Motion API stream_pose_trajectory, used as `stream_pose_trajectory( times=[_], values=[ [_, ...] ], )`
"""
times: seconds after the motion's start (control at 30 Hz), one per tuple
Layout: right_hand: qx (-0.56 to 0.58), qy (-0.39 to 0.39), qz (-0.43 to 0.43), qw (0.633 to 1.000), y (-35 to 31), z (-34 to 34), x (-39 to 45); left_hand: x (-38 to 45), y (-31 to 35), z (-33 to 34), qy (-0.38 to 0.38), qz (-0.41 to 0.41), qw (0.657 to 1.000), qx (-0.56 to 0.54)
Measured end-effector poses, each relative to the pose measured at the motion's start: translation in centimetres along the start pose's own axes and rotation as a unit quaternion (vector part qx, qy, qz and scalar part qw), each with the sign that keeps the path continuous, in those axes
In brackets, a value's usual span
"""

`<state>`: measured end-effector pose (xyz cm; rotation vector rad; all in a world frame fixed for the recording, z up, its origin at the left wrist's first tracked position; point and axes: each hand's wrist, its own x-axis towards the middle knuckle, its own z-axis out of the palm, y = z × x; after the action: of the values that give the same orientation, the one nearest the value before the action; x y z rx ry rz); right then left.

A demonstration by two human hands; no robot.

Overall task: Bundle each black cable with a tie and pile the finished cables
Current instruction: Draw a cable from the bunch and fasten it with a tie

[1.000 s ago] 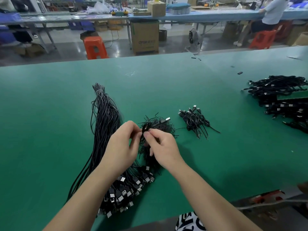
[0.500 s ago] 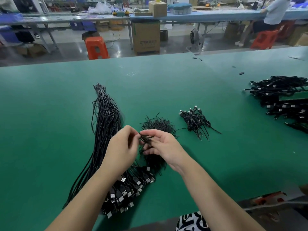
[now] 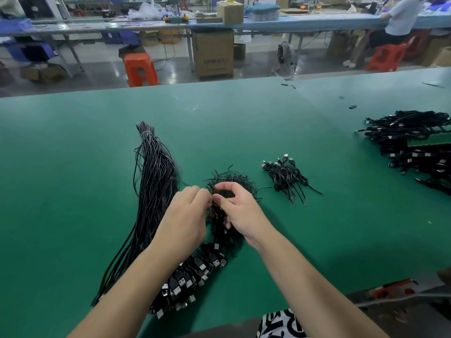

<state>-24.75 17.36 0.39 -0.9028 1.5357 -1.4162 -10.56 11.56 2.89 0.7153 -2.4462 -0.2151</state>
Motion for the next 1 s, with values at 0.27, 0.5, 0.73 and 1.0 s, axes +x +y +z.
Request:
stream_pose_trajectory(
  times=[0.27,0.5,0.73,1.0],
  values=[
    [0.023,-0.104,-0.039,0.994,-0.8,-0.9,-0.6,-0.1,-0.4,0.1,0.018,-0.184,0.963,-0.194],
    [-0.08,-0.028,-0.061,0.994,-1.0,-0.4,-0.5,0.4,-0.4,0.0,0.018,-0.225,0.946,-0.234],
    [0.043,-0.106,0.039,0.993,-1.5,-0.3,-0.5,-0.5,-0.4,0.8,0.077,-0.011,0.997,-0.018],
    [0.058,-0.158,0.094,0.981,-1.5,-0.4,-0.7,-0.8,-2.2,0.8,0.059,0.105,0.991,0.064]
  ],
)
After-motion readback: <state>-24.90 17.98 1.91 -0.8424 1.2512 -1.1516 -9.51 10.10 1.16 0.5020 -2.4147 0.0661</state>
